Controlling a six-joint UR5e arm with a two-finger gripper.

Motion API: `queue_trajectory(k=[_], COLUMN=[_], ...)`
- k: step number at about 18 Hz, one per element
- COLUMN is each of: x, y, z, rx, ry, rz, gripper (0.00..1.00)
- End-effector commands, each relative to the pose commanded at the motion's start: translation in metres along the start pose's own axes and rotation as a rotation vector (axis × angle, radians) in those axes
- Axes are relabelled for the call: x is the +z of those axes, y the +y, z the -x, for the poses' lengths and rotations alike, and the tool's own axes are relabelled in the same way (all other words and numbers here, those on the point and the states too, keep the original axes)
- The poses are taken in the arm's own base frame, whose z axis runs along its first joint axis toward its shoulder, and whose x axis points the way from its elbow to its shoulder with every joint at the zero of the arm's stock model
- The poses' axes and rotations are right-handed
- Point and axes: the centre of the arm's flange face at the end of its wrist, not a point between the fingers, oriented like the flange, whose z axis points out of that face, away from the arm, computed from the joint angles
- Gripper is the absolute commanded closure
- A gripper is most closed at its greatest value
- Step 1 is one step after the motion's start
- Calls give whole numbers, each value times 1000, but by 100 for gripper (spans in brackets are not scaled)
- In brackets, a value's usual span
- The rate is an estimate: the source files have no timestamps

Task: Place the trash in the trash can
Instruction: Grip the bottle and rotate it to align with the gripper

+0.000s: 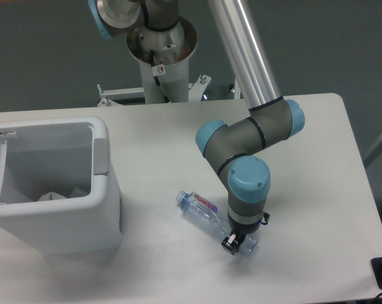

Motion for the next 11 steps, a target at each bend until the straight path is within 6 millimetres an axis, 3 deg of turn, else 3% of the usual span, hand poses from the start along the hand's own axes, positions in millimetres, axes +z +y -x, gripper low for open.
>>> queue_trajectory(k=[5, 8, 9, 10, 11], x=[-21, -63, -90, -105, -118], y=[-5, -16, -22, -24, -24], z=[-1, -5, -6, -6, -5], rx=[23, 68, 87, 101, 111], ry=[12, 34, 52, 63, 72], rz=[-31, -98, -141, -162, -178], gripper=[37, 37, 37, 37, 42])
